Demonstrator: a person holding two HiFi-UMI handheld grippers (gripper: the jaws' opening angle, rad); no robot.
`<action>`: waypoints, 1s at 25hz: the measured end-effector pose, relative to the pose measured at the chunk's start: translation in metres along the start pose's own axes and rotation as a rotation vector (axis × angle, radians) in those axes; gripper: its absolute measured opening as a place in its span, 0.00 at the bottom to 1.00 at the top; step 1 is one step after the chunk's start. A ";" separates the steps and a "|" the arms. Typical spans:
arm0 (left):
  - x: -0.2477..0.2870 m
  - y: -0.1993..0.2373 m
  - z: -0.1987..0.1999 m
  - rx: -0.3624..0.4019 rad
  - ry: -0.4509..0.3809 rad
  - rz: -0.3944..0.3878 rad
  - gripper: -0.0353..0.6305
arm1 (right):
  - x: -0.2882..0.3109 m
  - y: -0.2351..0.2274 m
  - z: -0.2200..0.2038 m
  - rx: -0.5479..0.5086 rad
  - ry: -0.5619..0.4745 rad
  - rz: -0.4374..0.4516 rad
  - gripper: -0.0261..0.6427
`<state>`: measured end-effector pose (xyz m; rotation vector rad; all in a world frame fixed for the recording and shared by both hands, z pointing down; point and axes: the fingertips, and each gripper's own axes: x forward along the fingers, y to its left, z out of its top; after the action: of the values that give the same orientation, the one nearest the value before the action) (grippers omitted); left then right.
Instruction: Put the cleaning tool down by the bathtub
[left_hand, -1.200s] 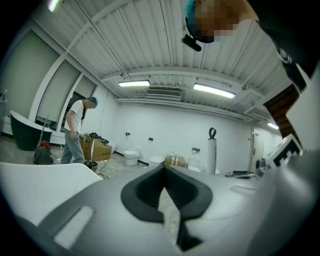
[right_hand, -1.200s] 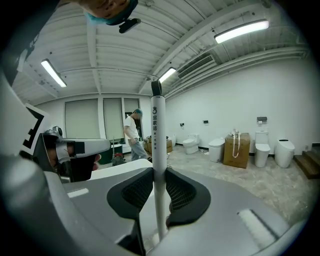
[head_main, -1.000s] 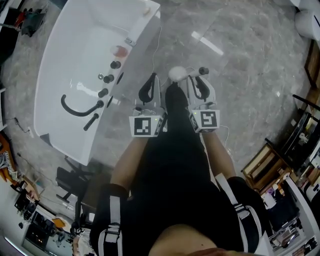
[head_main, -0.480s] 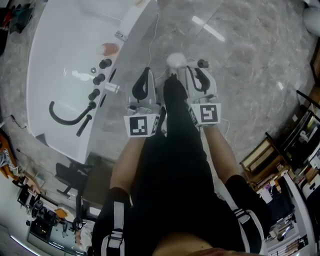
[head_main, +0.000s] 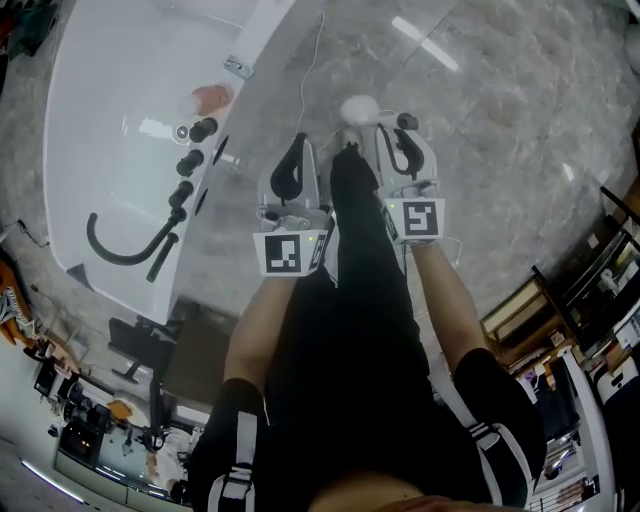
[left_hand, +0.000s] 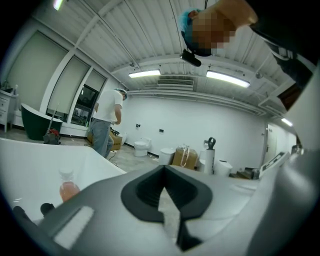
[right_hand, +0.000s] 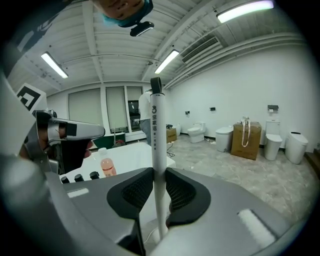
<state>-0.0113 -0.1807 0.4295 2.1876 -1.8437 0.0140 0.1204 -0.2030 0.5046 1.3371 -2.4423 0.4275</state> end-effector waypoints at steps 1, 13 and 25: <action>0.003 0.001 -0.003 -0.002 0.001 -0.004 0.06 | 0.004 -0.001 -0.004 0.001 0.005 0.002 0.17; 0.031 0.023 -0.050 0.001 0.039 0.011 0.06 | 0.061 -0.010 -0.050 -0.024 0.050 0.023 0.17; 0.045 0.050 -0.099 -0.032 0.030 0.074 0.06 | 0.110 -0.020 -0.103 -0.029 0.063 0.026 0.17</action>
<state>-0.0342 -0.2099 0.5429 2.0853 -1.8938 0.0319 0.0956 -0.2541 0.6460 1.2626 -2.4069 0.4327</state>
